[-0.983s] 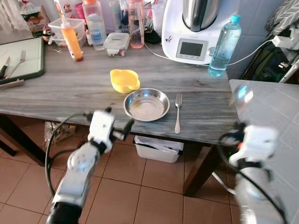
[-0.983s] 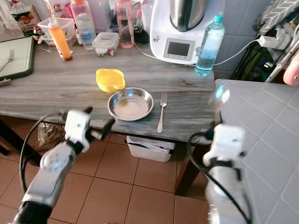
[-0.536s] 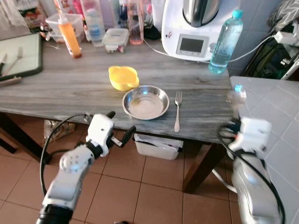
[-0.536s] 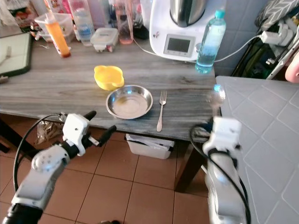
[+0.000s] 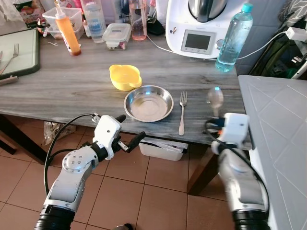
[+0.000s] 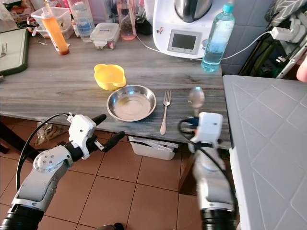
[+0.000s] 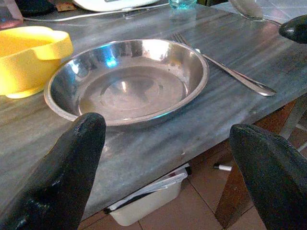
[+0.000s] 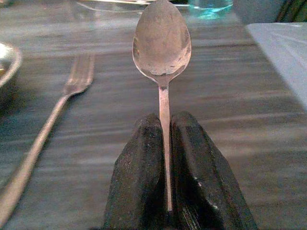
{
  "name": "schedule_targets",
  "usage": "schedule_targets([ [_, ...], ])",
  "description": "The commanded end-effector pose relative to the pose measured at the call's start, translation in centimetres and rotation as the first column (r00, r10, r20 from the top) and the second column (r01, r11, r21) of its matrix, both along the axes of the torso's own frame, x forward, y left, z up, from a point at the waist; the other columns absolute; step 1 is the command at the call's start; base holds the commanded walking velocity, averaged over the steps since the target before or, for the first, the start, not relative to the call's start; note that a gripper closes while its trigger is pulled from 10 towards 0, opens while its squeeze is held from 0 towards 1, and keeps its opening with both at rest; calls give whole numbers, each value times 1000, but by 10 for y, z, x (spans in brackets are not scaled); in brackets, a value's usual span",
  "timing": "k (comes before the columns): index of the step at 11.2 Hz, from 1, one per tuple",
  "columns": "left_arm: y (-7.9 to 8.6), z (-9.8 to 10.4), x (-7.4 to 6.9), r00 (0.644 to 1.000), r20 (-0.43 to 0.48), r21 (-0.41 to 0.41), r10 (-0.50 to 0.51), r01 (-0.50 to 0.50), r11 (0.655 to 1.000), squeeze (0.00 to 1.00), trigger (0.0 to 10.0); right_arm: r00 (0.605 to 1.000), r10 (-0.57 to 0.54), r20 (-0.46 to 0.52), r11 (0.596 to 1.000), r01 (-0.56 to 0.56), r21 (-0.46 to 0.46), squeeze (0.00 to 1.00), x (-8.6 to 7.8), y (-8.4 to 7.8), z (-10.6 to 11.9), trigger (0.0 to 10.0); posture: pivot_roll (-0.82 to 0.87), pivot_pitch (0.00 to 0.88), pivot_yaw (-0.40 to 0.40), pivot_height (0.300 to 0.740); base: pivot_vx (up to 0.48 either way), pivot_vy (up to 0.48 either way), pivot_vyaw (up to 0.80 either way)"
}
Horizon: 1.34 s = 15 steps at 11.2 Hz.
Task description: Setting the table
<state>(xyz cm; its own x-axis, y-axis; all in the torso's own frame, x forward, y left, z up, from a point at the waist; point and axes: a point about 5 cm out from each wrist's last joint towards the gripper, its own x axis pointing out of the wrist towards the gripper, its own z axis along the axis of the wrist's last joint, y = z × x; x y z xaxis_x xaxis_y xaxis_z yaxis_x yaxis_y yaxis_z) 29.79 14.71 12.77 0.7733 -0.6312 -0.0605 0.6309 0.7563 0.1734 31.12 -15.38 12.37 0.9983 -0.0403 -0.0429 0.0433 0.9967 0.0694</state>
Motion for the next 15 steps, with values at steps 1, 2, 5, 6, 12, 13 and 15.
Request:
schedule_targets([
  [1, -2, 5, 0, 1000, 10, 8, -24, 24, 1000, 0, 10000, 999, 29, 25, 999, -30, 17, 0, 2, 9, 6, 10000, 134, 167, 14, 740, 0, 0, 0],
  [2, -5, 5, -1, 999, 3, 5, -39, 39, 999, 0, 10000, 999, 34, 25, 998, -35, 51, 0, 3, 14, 7, 10000, 134, 167, 14, 740, 0, 0, 0],
  [5, -9, 4, -1, 998, -7, 5, -67, 67, 998, 0, 10000, 999, 39, 10, 996, -39, 80, 0, 1, 27, 5, 10000, 131, 165, 18, 740, 0, 0, 0],
  [6, -11, 4, -2, 996, -10, 11, -90, 90, 996, 0, 10000, 1000, 24, 5, 997, -24, 79, 0, 0, 25, 4, 10000, 131, 165, 19, 740, 0, 0, 0],
  [12, -15, 15, -4, 958, -41, 6, -285, 286, 958, 0, 10000, 999, -42, -7, 998, 43, 56, 0, 2, 5, 2, 10000, 130, 164, 26, 740, 0, 0, 0],
  [13, -15, 16, -5, 952, -38, 20, -302, 303, 953, 0, 10000, 999, -49, -13, 997, 50, 64, 0, 2, 5, -1, 10000, 130, 164, 26, 740, 0, 0, 0],
  [15, -15, 19, -3, 948, -37, 25, -315, 316, 948, 0, 10000, 999, -20, -27, 996, 22, 88, 0, 2, 14, -3, 10000, 131, 166, 30, 740, 0, 0, 0],
])
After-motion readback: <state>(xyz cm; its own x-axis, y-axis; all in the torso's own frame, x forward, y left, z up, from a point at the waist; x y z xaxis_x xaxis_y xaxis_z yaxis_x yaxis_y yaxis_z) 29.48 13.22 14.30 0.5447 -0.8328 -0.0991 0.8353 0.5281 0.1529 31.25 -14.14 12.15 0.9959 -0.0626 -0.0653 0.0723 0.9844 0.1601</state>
